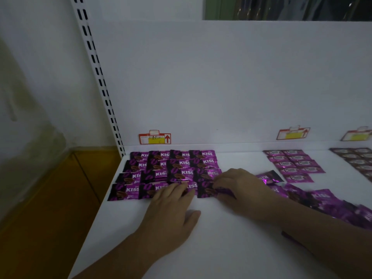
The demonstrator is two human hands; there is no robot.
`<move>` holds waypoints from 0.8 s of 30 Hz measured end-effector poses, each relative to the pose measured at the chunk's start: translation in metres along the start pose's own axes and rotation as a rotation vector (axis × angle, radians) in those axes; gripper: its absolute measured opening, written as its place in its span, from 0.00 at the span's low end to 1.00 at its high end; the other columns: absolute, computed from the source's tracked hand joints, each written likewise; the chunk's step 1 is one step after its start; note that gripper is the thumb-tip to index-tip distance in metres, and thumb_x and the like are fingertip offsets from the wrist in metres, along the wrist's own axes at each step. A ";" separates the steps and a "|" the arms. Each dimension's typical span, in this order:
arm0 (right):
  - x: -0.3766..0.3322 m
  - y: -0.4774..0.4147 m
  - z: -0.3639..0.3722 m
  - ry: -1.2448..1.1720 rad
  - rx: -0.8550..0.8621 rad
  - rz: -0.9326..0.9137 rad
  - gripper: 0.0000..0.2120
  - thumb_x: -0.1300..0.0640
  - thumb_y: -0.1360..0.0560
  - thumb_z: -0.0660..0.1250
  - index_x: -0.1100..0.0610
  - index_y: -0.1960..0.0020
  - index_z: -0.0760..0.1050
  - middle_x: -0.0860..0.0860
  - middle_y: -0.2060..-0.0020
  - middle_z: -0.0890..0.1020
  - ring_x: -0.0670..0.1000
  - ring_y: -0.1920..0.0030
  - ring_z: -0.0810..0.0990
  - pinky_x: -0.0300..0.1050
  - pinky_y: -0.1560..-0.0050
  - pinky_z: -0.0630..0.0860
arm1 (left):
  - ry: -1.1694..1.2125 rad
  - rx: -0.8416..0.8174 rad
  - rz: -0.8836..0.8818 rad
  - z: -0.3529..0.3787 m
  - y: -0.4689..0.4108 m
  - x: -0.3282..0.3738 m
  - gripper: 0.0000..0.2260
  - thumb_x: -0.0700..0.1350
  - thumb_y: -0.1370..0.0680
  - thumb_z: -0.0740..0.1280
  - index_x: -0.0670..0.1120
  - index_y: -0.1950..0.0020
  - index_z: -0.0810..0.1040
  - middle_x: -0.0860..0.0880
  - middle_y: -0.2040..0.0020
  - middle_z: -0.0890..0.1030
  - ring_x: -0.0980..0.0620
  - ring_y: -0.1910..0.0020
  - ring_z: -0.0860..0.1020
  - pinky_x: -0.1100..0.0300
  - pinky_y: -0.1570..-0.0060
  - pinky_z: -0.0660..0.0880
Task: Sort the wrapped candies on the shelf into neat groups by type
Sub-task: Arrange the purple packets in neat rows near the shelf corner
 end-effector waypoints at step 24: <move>0.129 0.079 -0.082 -0.085 0.248 0.551 0.05 0.62 0.29 0.70 0.55 0.54 0.82 0.48 0.53 0.81 0.50 0.51 0.79 0.39 0.49 0.71 | 0.231 0.107 0.197 -0.025 -0.011 0.032 0.16 0.53 0.23 0.62 0.56 0.35 0.72 0.61 0.35 0.67 0.66 0.36 0.58 0.72 0.37 0.53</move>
Point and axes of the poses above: each hand's wrist, its own y-axis away from the middle knuckle, its own z-axis out of the palm, x = y × z, the point moved 10 cm from there along -y, towards the middle knuckle
